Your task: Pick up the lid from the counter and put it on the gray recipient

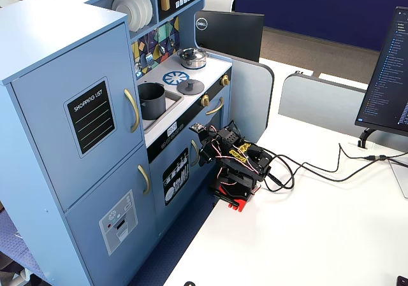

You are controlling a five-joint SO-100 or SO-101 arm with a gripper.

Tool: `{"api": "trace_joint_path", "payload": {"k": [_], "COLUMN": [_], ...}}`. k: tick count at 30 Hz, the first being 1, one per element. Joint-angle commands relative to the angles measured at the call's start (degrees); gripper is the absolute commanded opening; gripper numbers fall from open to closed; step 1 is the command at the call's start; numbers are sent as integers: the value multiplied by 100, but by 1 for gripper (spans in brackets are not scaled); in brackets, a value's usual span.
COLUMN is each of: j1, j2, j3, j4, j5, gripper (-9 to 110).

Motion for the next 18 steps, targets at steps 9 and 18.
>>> {"api": "trace_joint_path", "payload": {"k": [9, 18], "j1": [606, 2118], "j2": [-1415, -1222], "j3": [-3076, -3762], "j4": [-325, -3199], "j5": [-211, -1037], "gripper": [0, 0]}}
